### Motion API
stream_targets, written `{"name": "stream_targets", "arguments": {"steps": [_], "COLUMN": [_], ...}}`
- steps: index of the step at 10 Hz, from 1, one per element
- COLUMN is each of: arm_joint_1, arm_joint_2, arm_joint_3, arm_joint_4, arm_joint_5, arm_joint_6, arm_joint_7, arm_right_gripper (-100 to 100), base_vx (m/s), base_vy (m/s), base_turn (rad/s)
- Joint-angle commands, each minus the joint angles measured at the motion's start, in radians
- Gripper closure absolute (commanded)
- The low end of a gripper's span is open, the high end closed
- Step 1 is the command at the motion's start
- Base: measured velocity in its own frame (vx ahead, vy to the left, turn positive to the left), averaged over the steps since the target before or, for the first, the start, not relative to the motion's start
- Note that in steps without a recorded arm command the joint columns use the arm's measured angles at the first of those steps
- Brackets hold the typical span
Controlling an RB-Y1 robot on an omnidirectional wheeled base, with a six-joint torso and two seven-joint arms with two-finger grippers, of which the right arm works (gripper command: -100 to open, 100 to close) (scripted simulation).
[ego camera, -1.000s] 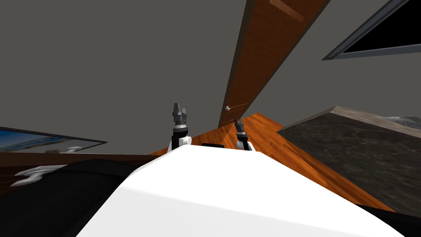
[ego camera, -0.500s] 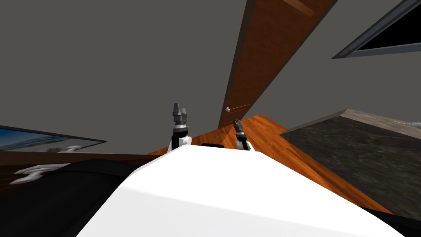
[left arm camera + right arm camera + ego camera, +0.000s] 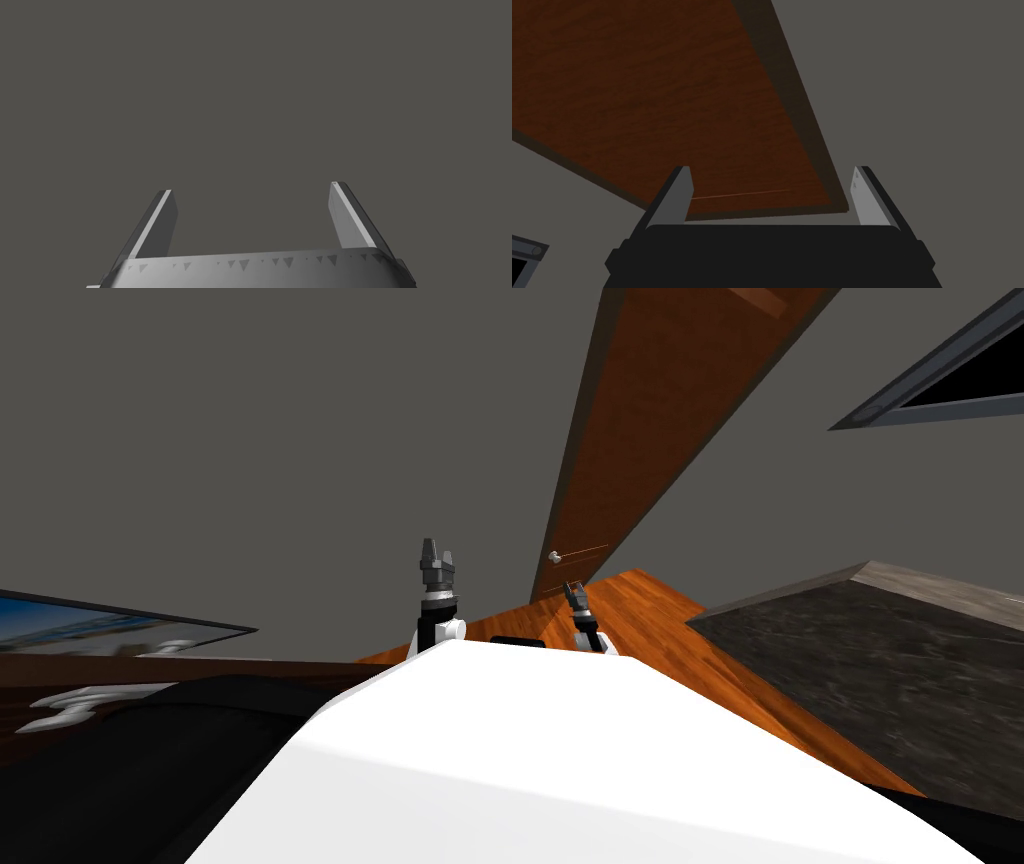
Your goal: Pull the door open
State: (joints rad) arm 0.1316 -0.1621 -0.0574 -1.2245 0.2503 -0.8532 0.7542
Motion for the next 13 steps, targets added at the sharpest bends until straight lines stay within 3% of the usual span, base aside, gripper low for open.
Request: {"name": "stream_targets", "arguments": {"steps": [1,13], "arm_joint_1": [-0.015,-0.132], "arm_joint_2": [-0.006,-0.038], "arm_joint_3": [-0.002,-0.024], "arm_joint_4": [0.037,0.351], "arm_joint_5": [0.014,0.101], "arm_joint_6": [-0.004,-0.065], "arm_joint_7": [0.025,0.193], "arm_right_gripper": [-100,-100], "base_vx": [0.088,0.078], "base_vy": [-0.081,-0.074], "base_turn": [0.063,0.061]}}
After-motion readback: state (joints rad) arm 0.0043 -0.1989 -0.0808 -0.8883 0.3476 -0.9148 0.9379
